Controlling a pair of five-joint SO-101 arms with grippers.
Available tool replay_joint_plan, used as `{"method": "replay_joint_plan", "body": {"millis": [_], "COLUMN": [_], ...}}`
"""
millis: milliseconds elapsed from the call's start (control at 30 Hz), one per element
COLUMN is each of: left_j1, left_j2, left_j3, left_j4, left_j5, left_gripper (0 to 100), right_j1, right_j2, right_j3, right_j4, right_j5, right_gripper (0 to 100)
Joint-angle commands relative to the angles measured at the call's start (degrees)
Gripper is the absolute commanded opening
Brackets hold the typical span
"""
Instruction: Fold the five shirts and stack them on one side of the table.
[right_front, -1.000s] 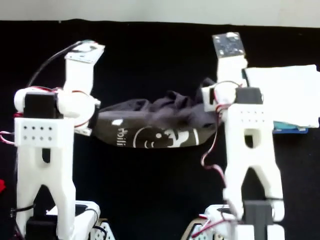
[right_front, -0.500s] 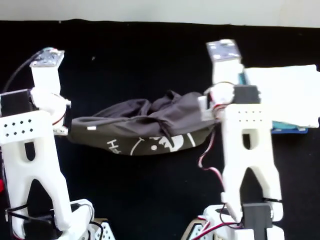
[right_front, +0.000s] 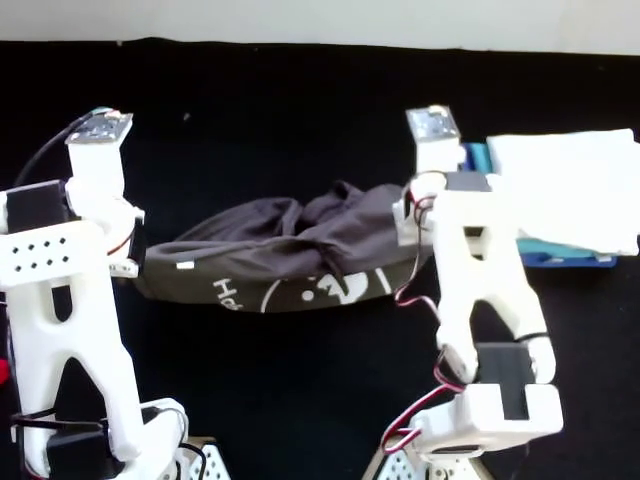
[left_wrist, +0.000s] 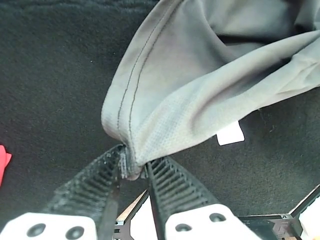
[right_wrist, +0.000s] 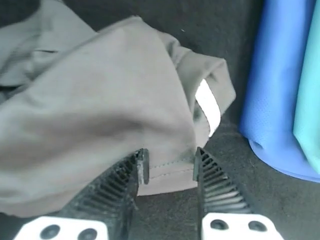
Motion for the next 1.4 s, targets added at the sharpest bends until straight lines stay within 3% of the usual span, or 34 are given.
{"method": "replay_joint_plan", "body": {"millis": [0, 300, 467, 633, 900, 1133, 1367], "left_j1": [-0.4, -0.2, -0.2, -0.2, -0.1, 0.0, 3.0], "left_j2": [-0.1, -0.1, -0.1, -0.1, -0.1, -0.2, -0.2], "left_j3": [-0.3, -0.3, -0.3, -0.3, -0.7, -14.9, -33.9], "left_j4": [-0.6, -0.6, -0.6, -0.6, -0.6, 3.3, 7.1], "left_j5": [-0.4, -0.4, -0.4, -0.4, -0.3, -0.1, -0.1], "left_gripper": [1, 1, 1, 1, 1, 1, 1], "right_j1": [1.2, 1.0, 1.2, 1.9, 2.1, 2.2, 5.6], "right_j2": [1.1, 3.6, 3.4, 3.0, -17.5, -37.3, -34.2], "right_j3": [-1.7, -1.8, -1.8, -1.8, -1.9, -7.0, -29.8], "right_j4": [-0.7, -0.8, -0.7, -0.3, 8.7, 8.7, 9.8], "right_j5": [0.5, 0.5, 0.6, 0.5, 0.5, 3.2, 3.7], "right_gripper": [14.9, 14.7, 0.9, 0.5, 0.5, 0.5, 0.5]}}
